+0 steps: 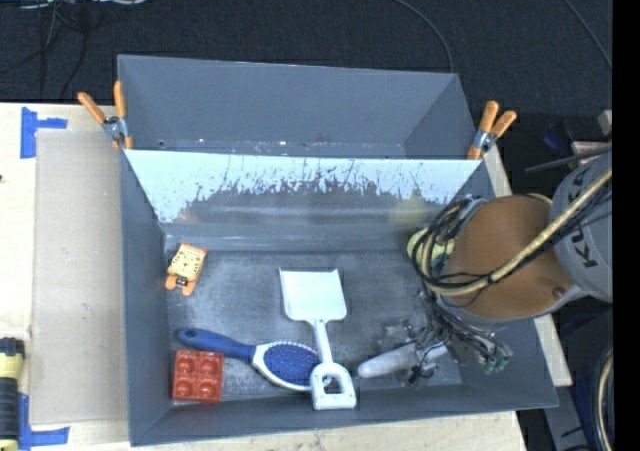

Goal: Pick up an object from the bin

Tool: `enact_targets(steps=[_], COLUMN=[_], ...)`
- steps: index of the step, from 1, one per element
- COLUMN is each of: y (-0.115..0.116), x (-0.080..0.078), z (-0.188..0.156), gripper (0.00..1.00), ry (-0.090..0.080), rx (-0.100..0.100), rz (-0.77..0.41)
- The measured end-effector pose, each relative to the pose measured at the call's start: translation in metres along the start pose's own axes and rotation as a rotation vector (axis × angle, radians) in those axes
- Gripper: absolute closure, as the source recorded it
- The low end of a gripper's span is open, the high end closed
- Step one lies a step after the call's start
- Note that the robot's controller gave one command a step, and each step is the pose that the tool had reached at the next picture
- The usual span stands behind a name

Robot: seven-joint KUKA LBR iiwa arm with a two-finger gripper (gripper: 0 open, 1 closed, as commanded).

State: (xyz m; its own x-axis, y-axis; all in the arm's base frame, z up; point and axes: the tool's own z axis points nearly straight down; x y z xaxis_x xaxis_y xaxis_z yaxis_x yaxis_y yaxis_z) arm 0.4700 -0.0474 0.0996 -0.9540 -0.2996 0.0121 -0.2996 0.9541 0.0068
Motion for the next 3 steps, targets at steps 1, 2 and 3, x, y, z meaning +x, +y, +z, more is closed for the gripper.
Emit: enact_targets(steps=[1,2,3], y=[0.000,0.000,0.000], x=[0.001,-0.001,-0.001], z=[-0.023,-0.039,-0.051], gripper=[1.00,1.00,1.00], ry=[0.000,-0.005,-0.006], rx=[0.000,0.002,0.003], rz=[0.000,0.001,0.001])
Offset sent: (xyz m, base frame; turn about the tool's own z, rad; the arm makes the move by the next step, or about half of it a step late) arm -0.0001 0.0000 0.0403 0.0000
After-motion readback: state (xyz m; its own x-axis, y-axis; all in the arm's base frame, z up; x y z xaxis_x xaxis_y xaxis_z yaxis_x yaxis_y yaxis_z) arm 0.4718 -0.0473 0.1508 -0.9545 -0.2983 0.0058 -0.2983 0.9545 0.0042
